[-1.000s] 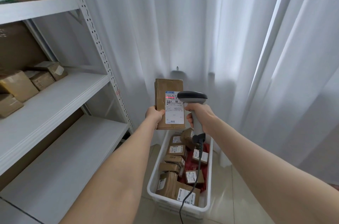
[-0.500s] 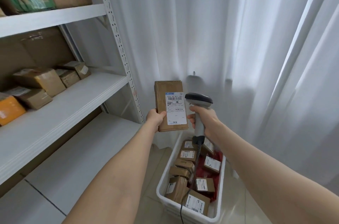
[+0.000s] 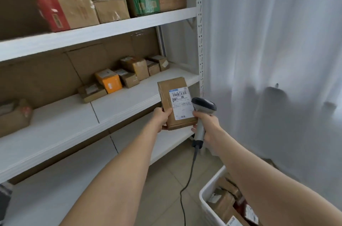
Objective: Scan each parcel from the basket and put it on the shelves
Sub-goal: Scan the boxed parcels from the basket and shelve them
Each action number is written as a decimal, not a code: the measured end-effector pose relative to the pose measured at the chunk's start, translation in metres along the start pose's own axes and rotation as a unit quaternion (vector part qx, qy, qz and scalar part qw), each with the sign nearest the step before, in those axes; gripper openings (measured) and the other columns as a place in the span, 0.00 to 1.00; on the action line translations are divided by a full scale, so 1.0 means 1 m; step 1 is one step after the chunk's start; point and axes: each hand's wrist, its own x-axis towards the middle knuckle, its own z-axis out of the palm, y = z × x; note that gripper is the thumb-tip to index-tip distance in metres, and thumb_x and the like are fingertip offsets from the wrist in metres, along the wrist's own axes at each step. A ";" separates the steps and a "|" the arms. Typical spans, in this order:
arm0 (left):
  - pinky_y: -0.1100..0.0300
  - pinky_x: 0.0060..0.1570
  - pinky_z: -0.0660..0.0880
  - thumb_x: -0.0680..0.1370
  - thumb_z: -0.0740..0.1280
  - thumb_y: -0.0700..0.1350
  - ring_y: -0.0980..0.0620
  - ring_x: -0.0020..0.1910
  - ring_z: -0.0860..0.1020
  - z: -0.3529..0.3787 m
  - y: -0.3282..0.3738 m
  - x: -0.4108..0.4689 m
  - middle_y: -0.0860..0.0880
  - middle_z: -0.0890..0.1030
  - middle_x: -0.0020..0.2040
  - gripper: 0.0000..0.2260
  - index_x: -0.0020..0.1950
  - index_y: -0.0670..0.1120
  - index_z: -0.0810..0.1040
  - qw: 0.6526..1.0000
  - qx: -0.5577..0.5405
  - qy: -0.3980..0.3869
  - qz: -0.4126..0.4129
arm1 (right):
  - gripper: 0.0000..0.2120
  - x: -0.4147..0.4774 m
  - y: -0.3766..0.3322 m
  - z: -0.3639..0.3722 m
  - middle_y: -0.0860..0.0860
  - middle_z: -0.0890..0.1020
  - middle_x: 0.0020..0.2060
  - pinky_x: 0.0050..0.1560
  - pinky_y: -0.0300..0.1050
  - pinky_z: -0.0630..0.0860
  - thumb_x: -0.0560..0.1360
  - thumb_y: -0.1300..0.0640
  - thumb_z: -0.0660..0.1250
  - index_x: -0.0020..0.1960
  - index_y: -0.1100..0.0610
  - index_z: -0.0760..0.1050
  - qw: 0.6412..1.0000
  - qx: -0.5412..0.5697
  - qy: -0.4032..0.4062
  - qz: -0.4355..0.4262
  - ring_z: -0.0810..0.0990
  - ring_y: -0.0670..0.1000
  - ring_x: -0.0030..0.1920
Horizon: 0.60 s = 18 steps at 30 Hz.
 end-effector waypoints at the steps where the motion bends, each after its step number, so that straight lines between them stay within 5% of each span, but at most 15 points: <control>1: 0.45 0.56 0.77 0.82 0.61 0.50 0.42 0.58 0.78 -0.012 -0.002 -0.002 0.43 0.79 0.61 0.18 0.67 0.42 0.71 1.000 -0.009 0.014 -0.004 | 0.15 0.001 0.004 0.012 0.59 0.80 0.53 0.52 0.54 0.80 0.73 0.62 0.73 0.56 0.58 0.72 1.000 0.000 -0.004 0.000 0.80 0.60 0.55; 7: 0.47 0.51 0.79 0.78 0.67 0.43 0.44 0.54 0.78 -0.090 -0.016 -0.013 0.43 0.79 0.61 0.14 0.63 0.43 0.74 0.995 -0.072 0.068 -0.003 | 0.11 0.008 0.019 0.084 0.57 0.79 0.45 0.37 0.44 0.79 0.73 0.66 0.72 0.51 0.59 0.72 0.998 -0.015 -0.058 0.004 0.80 0.55 0.45; 13: 0.46 0.46 0.80 0.74 0.73 0.42 0.47 0.54 0.77 -0.171 -0.031 -0.009 0.50 0.77 0.57 0.22 0.64 0.51 0.68 0.991 -0.097 0.078 -0.044 | 0.07 0.019 0.033 0.174 0.59 0.80 0.43 0.48 0.52 0.82 0.71 0.67 0.72 0.45 0.61 0.75 0.990 -0.055 -0.128 0.004 0.81 0.57 0.44; 18: 0.46 0.45 0.81 0.75 0.70 0.36 0.46 0.55 0.78 -0.243 -0.047 0.021 0.46 0.77 0.62 0.22 0.66 0.49 0.68 0.982 -0.164 0.091 -0.038 | 0.07 0.035 0.051 0.258 0.56 0.80 0.38 0.35 0.44 0.79 0.72 0.66 0.71 0.42 0.60 0.73 0.982 -0.073 -0.174 0.001 0.80 0.53 0.37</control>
